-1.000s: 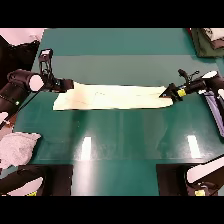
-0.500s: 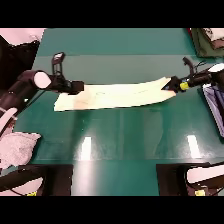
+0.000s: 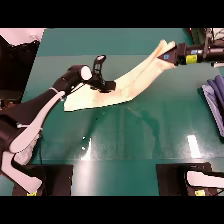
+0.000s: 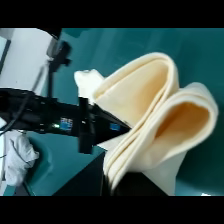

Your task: Fold the shirts.

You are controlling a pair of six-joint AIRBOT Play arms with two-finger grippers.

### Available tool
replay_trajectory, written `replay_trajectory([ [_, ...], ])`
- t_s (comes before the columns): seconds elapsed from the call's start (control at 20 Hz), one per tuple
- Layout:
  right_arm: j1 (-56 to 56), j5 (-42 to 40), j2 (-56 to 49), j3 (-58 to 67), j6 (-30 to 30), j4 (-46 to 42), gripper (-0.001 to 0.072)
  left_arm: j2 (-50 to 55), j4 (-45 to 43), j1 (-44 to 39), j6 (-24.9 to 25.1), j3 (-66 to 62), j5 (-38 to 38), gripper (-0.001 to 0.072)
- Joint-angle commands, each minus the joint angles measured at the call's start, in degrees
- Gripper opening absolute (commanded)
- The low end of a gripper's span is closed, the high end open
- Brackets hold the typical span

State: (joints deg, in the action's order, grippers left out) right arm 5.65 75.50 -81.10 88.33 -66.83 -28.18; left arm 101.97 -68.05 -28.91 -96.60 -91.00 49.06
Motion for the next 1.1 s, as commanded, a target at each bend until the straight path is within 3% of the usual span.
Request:
replay_trajectory([
  [0.0, -5.6, -0.7, 0.7, 6.0, -1.9, 0.9, 0.0016, 5.3, 1.1, -1.1, 0.2, -4.7, 0.2, 0.0030],
  [0.25, -12.1, -2.4, 0.2, 10.7, -5.9, -9.6, 0.0016, 4.8, 0.8, -0.5, 1.2, -6.8, -0.9, 0.0030],
  [0.45, -16.3, -1.4, -4.3, 15.6, -6.9, -11.0, 0.0015, -0.1, -1.6, 3.3, 2.6, -9.7, 3.8, 0.0030],
  [0.65, -21.9, -2.8, -10.2, 19.8, -7.3, -11.0, 0.0016, -10.6, -10.3, 10.7, 2.6, -9.7, 9.6, 0.0030],
  [1.05, -34.7, -18.4, -22.5, 23.3, -7.3, -10.9, 0.0017, -28.9, -21.0, 22.8, 7.1, -9.7, 19.8, 0.0031],
])
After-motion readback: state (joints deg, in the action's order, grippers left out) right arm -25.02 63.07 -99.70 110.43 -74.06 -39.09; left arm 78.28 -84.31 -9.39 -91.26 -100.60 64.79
